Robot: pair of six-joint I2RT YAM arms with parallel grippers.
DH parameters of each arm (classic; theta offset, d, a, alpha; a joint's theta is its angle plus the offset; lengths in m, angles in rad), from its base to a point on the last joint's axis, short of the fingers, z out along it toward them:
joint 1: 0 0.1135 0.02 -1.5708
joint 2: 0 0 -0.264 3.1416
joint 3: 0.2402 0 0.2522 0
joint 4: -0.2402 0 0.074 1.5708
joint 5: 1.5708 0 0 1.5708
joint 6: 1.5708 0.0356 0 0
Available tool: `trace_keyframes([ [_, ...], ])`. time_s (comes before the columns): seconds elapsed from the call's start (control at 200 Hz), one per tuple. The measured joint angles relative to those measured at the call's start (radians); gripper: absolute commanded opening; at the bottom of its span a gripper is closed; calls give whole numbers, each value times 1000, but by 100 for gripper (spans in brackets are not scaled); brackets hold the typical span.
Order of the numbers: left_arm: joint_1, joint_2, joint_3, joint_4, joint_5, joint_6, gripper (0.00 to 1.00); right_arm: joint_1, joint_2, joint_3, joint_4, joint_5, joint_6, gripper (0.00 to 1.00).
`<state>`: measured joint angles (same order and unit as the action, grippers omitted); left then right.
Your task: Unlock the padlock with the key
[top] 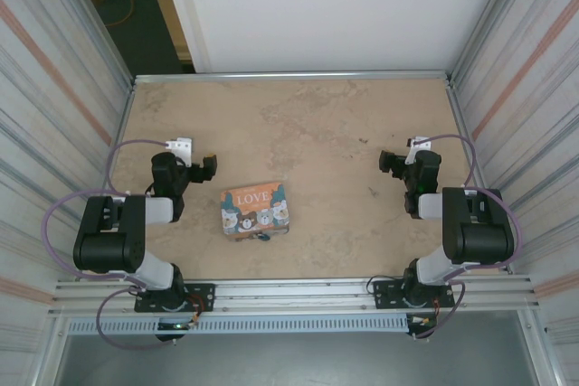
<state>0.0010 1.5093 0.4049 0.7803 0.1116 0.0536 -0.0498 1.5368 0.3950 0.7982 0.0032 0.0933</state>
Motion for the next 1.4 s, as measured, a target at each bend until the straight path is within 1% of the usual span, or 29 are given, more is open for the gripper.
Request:
trace_keyframes([
  [0.115,0,-1,0,-2,0,0,99,0,0,0,0,2,1,99],
  [0.185,0,-26,0,-37,-6,0,99,-1,-4,0,-8,6,4,99],
  [0.356,-6,-191,13,-166,-45,-2,99,-13,-72,4,-92,26,23,99],
  [0.531,-17,-338,80,-327,-63,-42,99,-23,-213,37,-255,24,60,99],
  [0.671,-15,-452,166,-547,-77,-139,99,-17,-379,82,-443,-4,116,99],
  [0.862,6,-585,315,-879,27,-263,99,28,-592,153,-731,-73,218,99],
  [0.992,6,-656,356,-1040,94,-322,99,85,-714,171,-904,-116,288,99],
  [1.202,6,-727,352,-1227,179,-433,99,195,-867,172,-1125,-140,426,99],
  [1.303,6,-744,332,-1278,238,-507,99,241,-915,172,-1178,-168,495,99],
  [1.398,6,-752,290,-1309,303,-574,99,285,-929,172,-1204,-209,550,99],
])
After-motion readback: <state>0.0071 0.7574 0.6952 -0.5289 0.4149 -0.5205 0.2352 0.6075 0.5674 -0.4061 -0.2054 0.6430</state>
